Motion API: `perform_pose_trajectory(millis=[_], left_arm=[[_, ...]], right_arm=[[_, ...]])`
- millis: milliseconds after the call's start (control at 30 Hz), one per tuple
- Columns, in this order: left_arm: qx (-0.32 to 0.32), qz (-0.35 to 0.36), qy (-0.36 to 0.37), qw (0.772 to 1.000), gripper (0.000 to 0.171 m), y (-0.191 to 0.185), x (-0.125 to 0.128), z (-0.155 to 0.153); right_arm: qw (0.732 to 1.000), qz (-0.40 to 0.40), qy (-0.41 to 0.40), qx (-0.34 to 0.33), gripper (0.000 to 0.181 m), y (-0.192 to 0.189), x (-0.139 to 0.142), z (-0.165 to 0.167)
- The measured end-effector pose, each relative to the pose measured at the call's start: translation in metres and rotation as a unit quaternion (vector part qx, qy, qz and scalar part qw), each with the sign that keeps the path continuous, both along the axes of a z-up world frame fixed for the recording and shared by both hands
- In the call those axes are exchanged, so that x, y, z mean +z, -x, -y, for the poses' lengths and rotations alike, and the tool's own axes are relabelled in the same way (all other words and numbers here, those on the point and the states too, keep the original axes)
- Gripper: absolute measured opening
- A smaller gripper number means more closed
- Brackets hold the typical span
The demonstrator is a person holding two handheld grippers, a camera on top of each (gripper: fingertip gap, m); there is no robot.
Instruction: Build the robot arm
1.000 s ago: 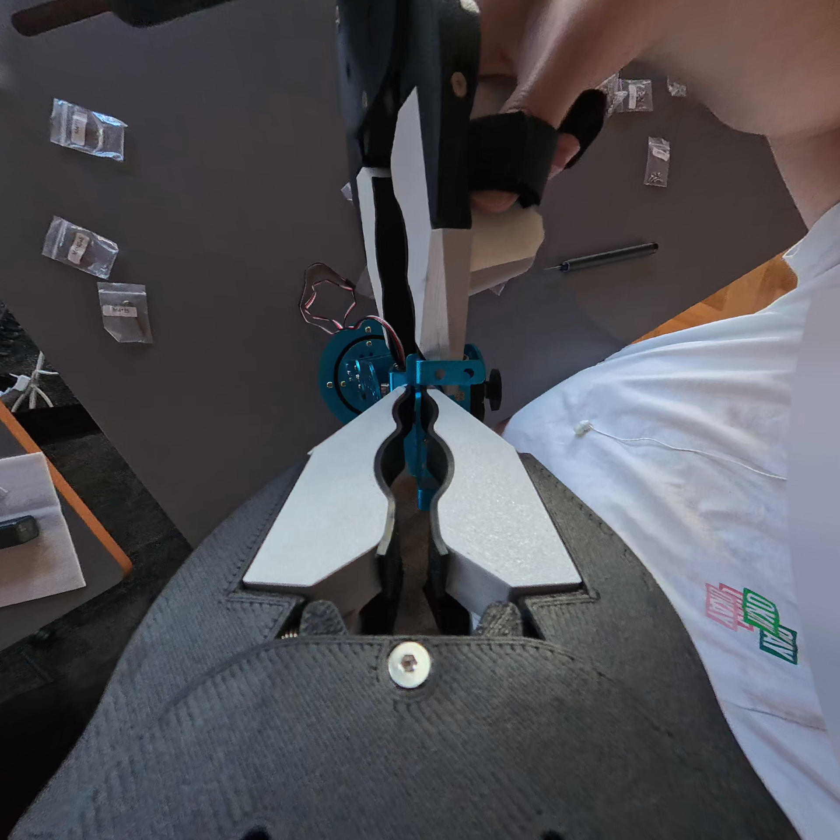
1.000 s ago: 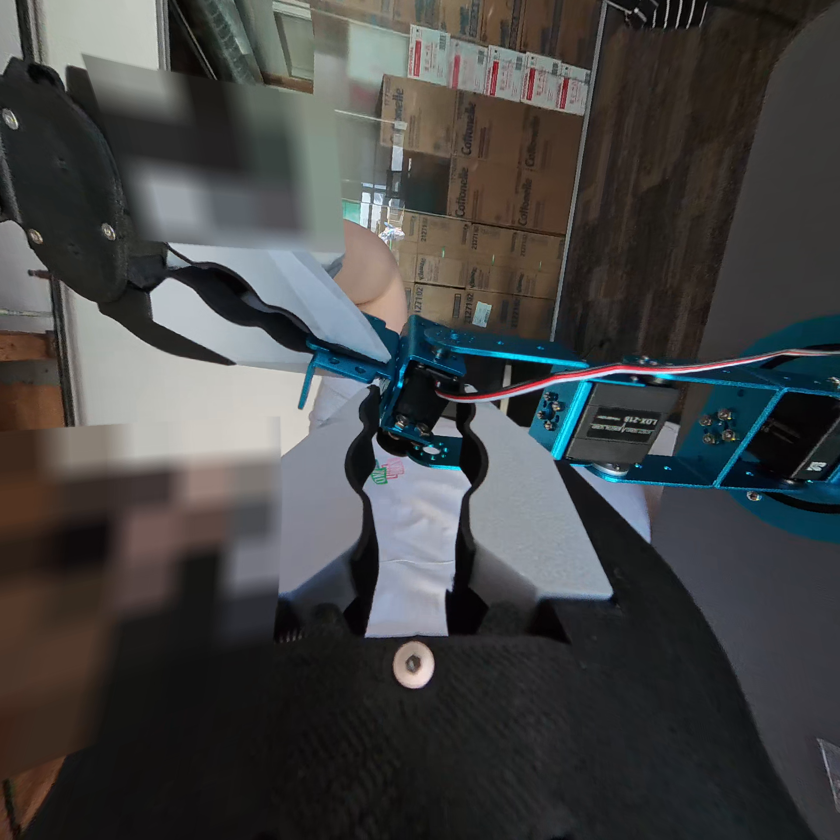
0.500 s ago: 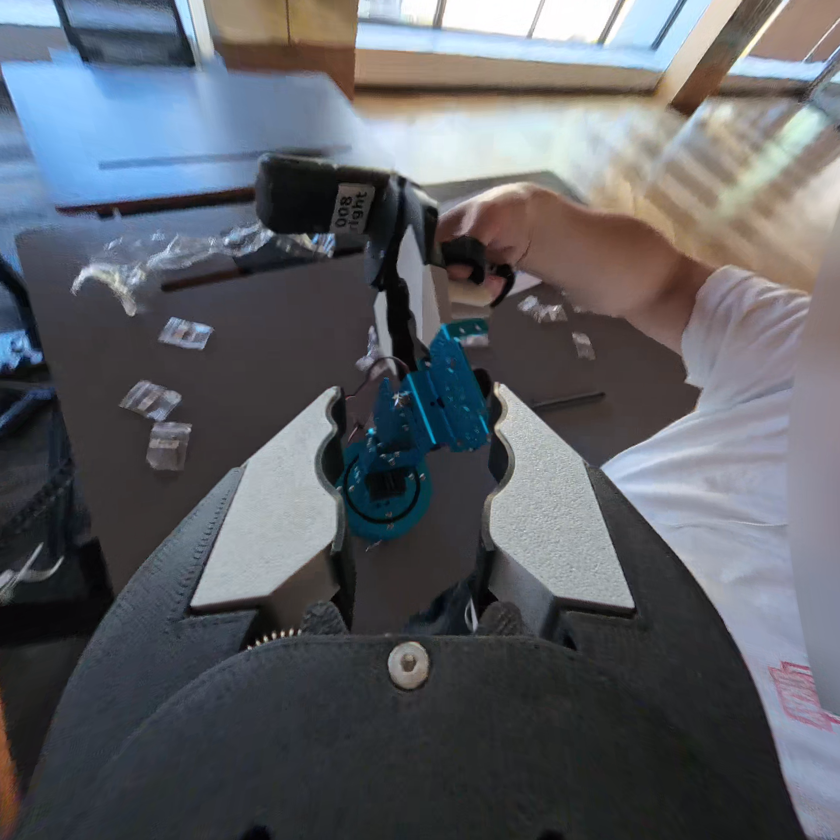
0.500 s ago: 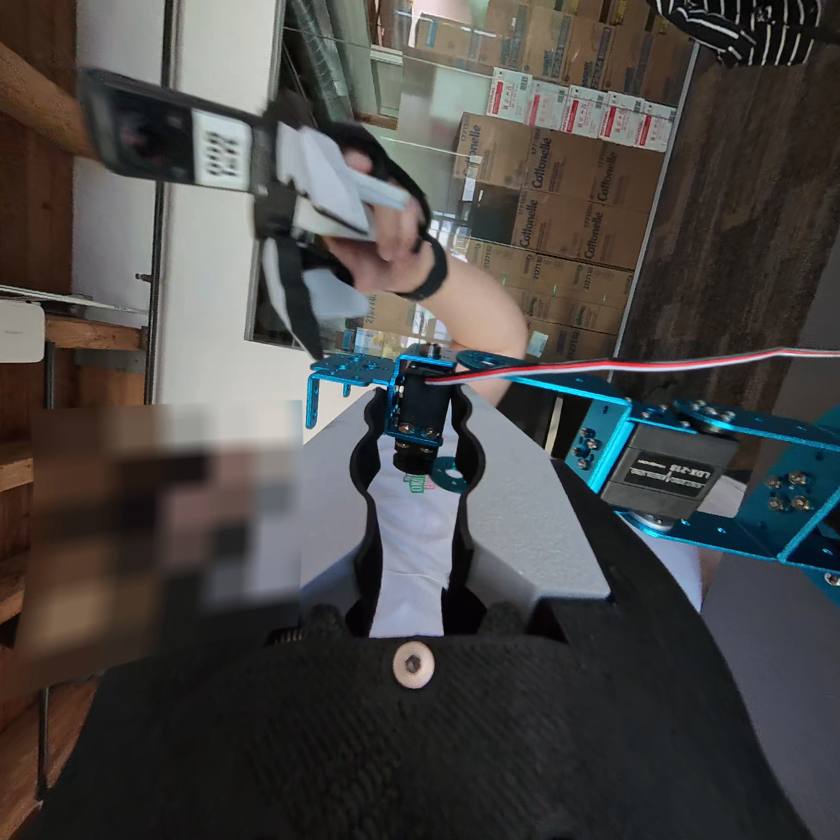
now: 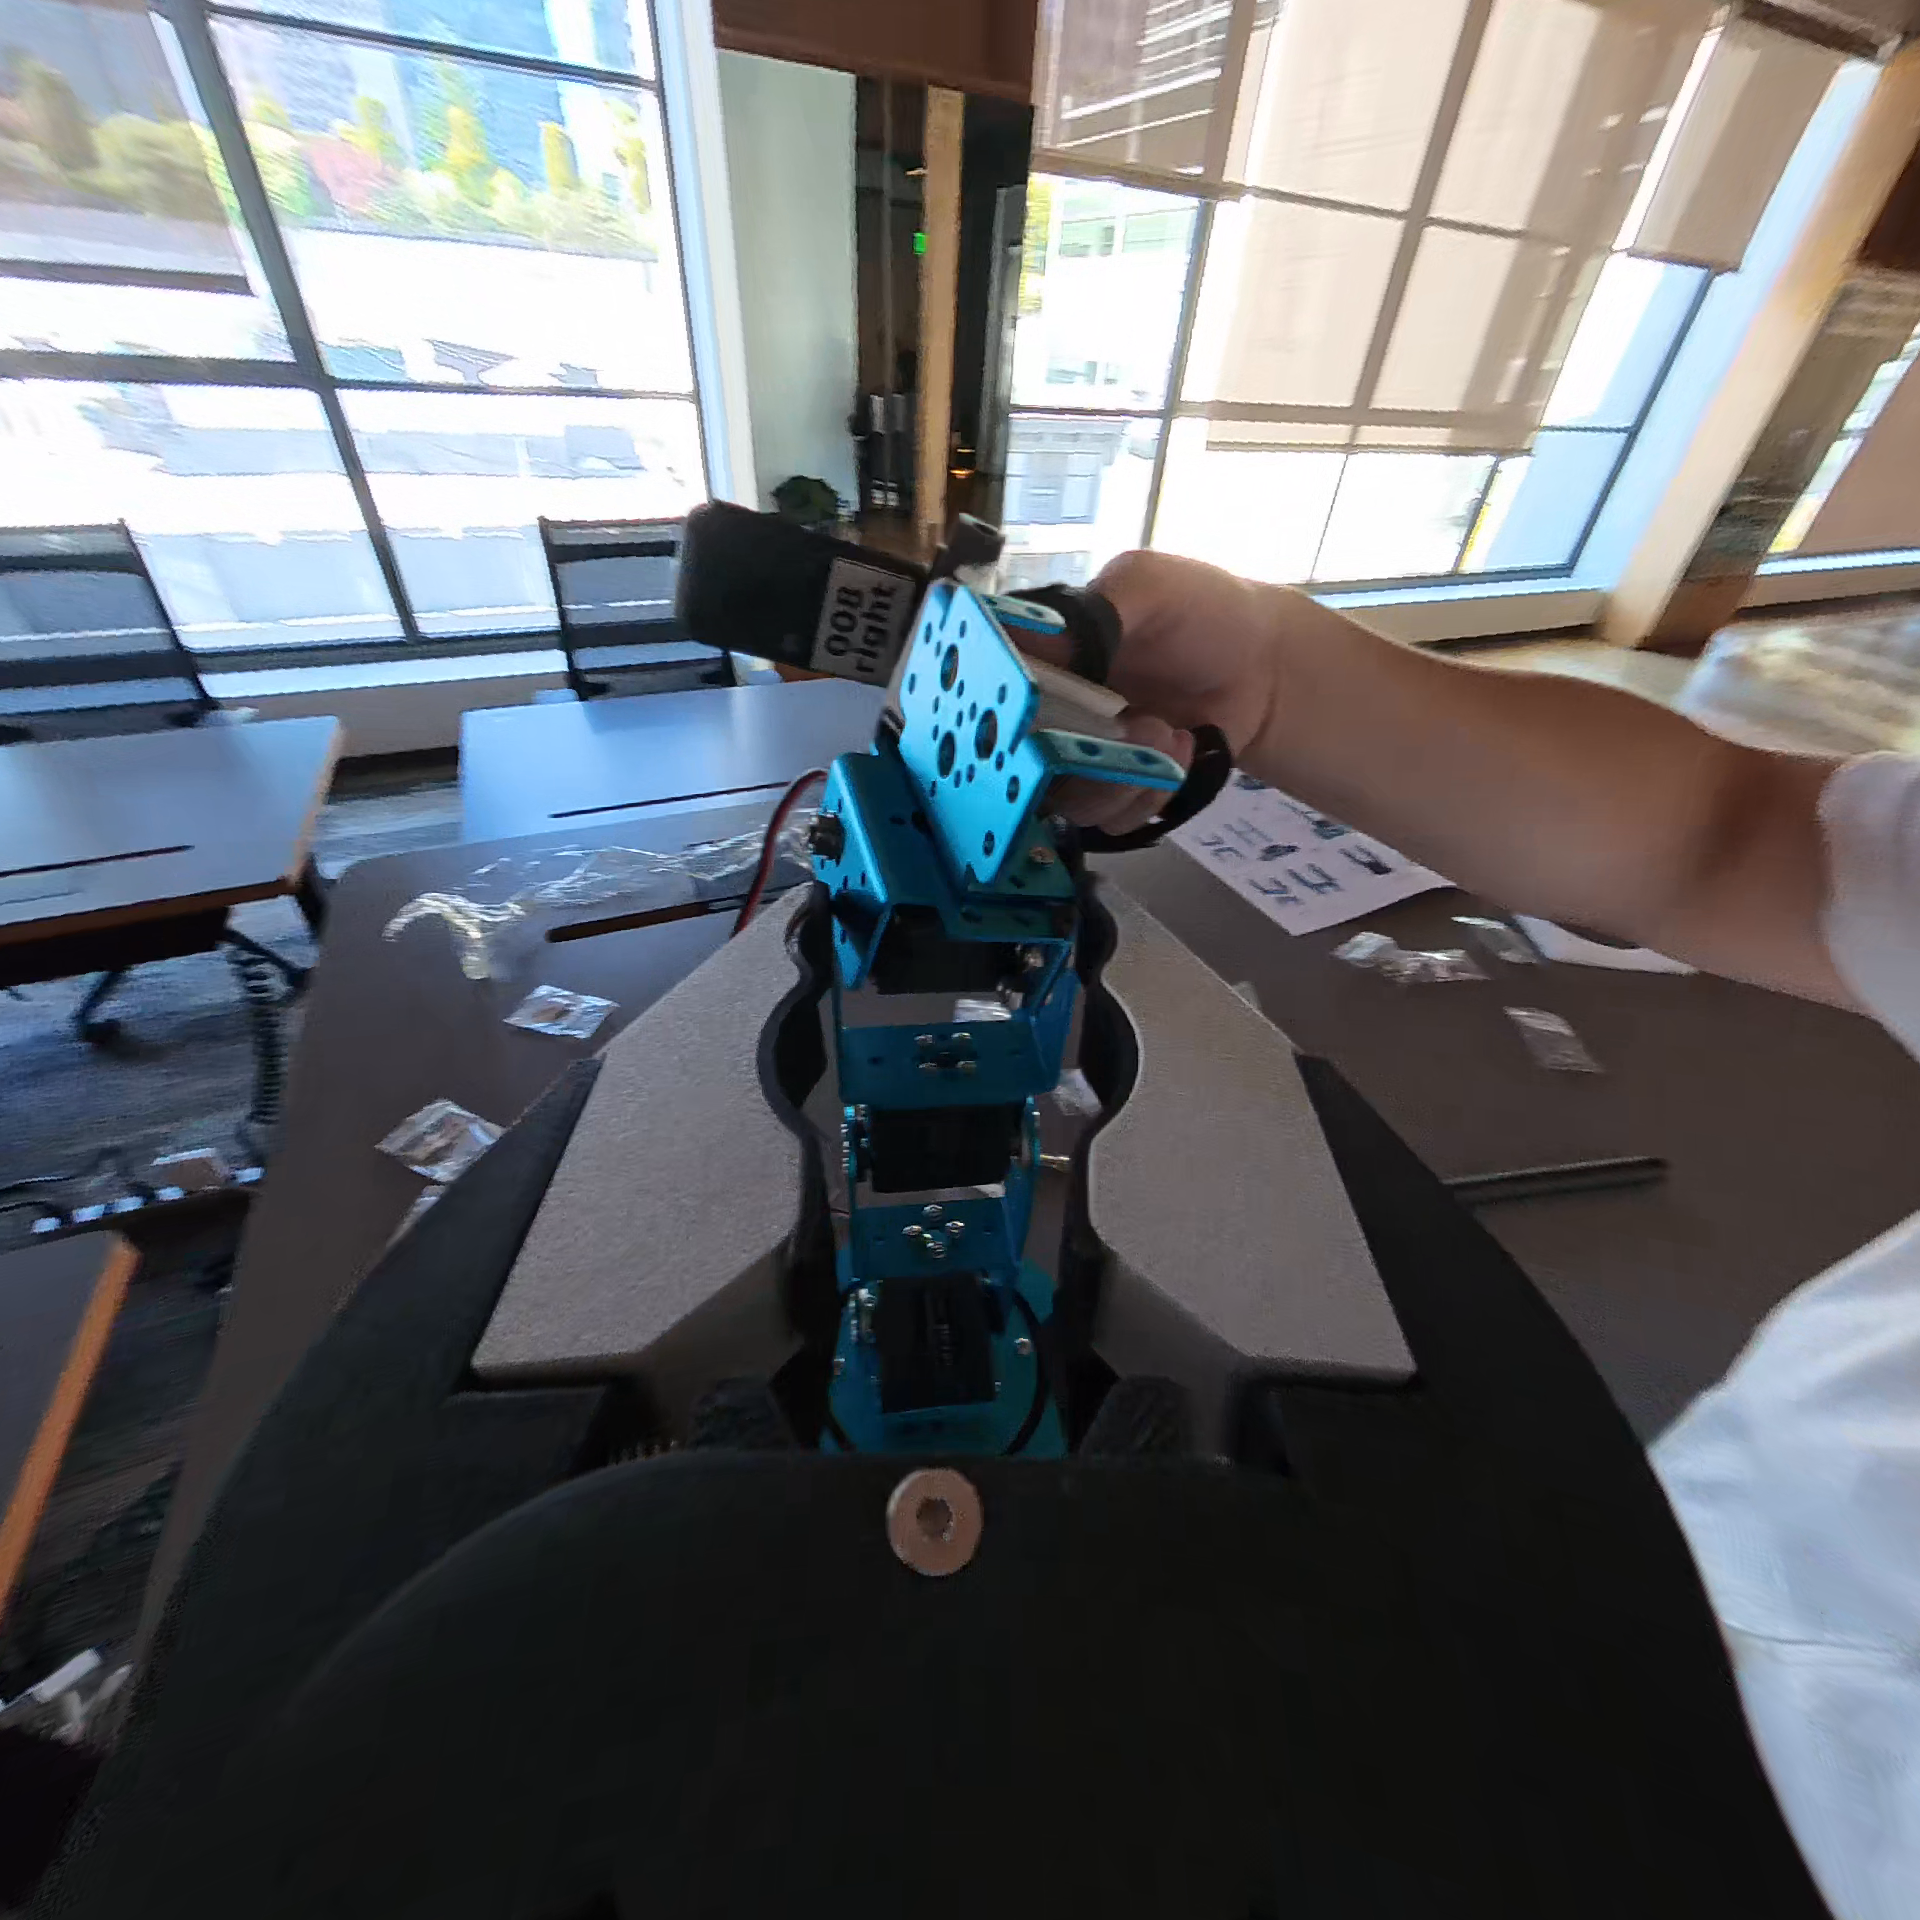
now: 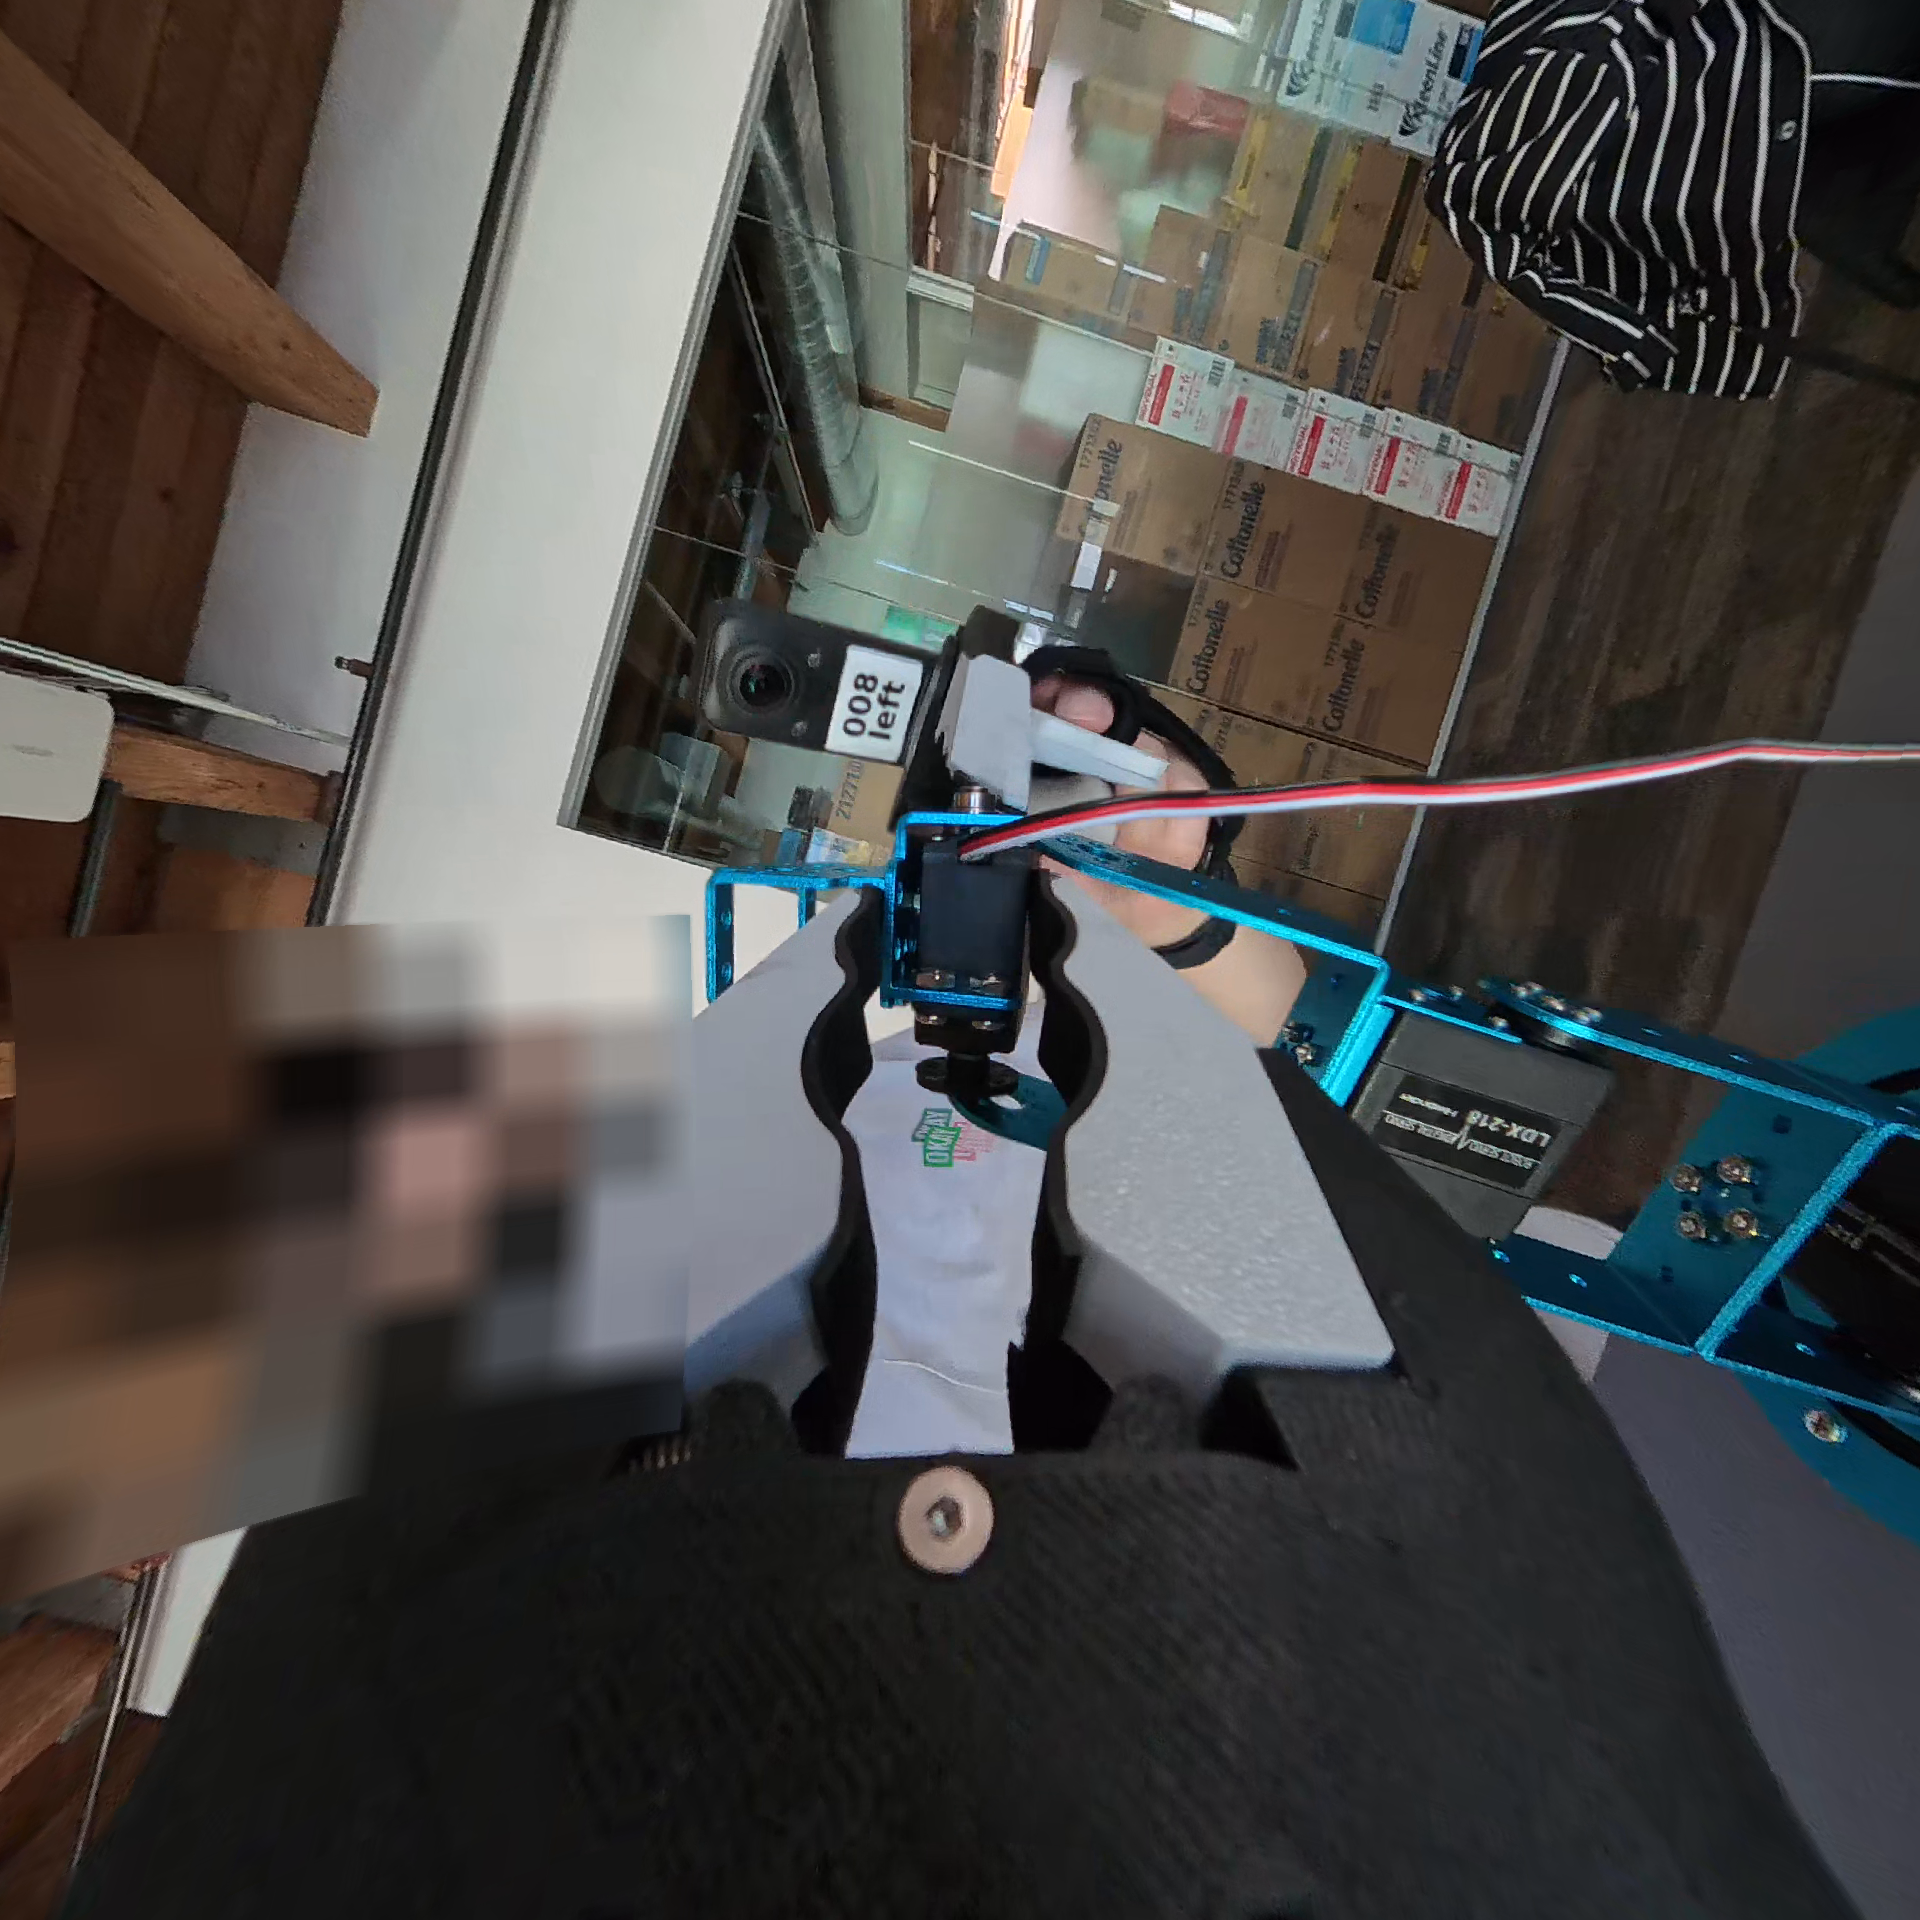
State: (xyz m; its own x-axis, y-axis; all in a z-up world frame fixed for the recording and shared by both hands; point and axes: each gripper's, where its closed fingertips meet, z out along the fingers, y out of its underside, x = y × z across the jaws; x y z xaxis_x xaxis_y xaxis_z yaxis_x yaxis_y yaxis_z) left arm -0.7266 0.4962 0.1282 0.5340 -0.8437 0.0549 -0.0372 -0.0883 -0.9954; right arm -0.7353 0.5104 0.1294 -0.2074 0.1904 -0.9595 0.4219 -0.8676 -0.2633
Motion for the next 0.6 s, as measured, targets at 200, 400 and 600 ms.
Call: perform_pose_trajectory(millis=[200,400,600], left_arm=[[-0.003,0.037,0.028,0.999,0.046,0.0013,-0.0014,0.0011],[-0.003,0.036,0.04,0.999,0.046,0.0012,-0.0034,0.0031],[-0.002,0.016,0.02,1.0,0.046,0.0005,-0.0037,0.0065]], right_arm=[[1.0,-0.017,-0.013,-0.014,0.029,-0.0011,-0.0018,0.0017],[0.998,-0.032,-0.042,-0.018,0.029,-0.0019,-0.0022,0.0036],[0.998,-0.057,-0.021,0.0,0.029,-0.0053,-0.0014,0.0043]])
